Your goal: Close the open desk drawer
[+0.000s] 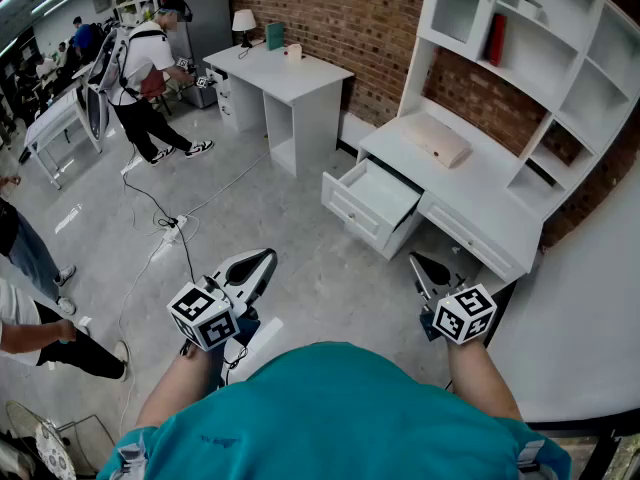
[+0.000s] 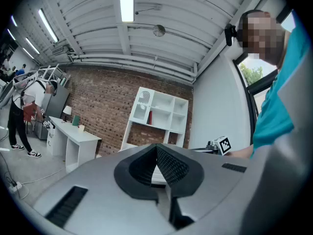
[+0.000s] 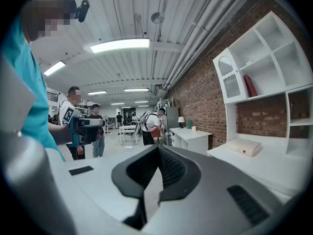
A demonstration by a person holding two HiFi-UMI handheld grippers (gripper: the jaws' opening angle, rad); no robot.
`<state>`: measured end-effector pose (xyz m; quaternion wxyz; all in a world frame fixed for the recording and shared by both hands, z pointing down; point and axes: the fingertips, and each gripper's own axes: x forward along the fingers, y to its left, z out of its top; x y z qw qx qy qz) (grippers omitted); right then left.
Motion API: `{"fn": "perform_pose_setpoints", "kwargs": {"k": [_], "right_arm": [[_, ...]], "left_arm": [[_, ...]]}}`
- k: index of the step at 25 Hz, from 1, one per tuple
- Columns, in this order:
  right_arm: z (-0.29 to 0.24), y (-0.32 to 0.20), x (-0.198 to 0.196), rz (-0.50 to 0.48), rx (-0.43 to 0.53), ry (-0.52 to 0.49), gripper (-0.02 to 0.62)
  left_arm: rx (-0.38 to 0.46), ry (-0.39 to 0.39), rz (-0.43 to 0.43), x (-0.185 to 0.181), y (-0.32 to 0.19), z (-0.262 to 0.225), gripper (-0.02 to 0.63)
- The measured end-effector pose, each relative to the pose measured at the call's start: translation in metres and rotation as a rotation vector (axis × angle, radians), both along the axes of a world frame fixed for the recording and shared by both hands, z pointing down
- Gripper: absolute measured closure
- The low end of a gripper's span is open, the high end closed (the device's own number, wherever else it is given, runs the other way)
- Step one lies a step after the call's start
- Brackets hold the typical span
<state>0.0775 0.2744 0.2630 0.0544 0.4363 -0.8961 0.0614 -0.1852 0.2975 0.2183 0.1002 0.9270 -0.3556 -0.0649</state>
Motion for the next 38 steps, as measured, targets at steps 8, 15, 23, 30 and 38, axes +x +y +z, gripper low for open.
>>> {"fn": "perform_pose_setpoints", "kwargs": {"k": [8,15,23,30,38], "right_arm": [[0.001,-0.004,-0.004,0.000,-0.005,0.007,0.575],[-0.001,-0.005,-0.016,0.020,-0.021,-0.009,0.575],[-0.015,-0.013,-0.050,0.074,0.004,-0.034,0.574],[-0.020,-0.015,-0.090,0.128,0.010,-0.029,0.574],[-0.005,-0.028,-0.106,0.133,-0.012,-0.030,0.574]], "left_arm": [[0.008,-0.004,0.012,-0.004,-0.003,0.003,0.600],[0.004,0.005,0.037,-0.018,-0.003,0.001,0.600],[0.012,-0.001,0.059,-0.069,-0.008,0.000,0.600],[0.003,-0.004,0.093,-0.120,-0.018,0.000,0.600],[-0.015,-0.007,0.118,-0.129,-0.037,0.011,0.598]]}}
